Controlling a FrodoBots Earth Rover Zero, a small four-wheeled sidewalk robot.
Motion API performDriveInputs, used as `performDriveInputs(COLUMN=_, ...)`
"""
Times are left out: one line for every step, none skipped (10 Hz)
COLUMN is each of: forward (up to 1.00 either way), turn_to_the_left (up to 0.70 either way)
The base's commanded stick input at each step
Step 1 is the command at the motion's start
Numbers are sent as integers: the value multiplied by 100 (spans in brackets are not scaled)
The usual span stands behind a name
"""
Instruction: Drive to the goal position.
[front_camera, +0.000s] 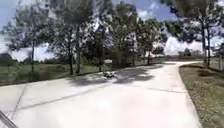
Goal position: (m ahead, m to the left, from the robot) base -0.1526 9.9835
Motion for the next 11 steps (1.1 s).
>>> performDriveInputs(forward=0, turn_to_the_left=85)
performDriveInputs(forward=0, turn_to_the_left=85)
performDriveInputs(forward=0, turn_to_the_left=85)
performDriveInputs(forward=0, turn_to_the_left=85)
performDriveInputs(forward=0, turn_to_the_left=85)
performDriveInputs(forward=0, turn_to_the_left=85)
performDriveInputs(forward=0, turn_to_the_left=85)
performDriveInputs(forward=0, turn_to_the_left=85)
performDriveInputs(forward=0, turn_to_the_left=85)
performDriveInputs(forward=0, turn_to_the_left=85)
performDriveInputs(forward=0, turn_to_the_left=85)
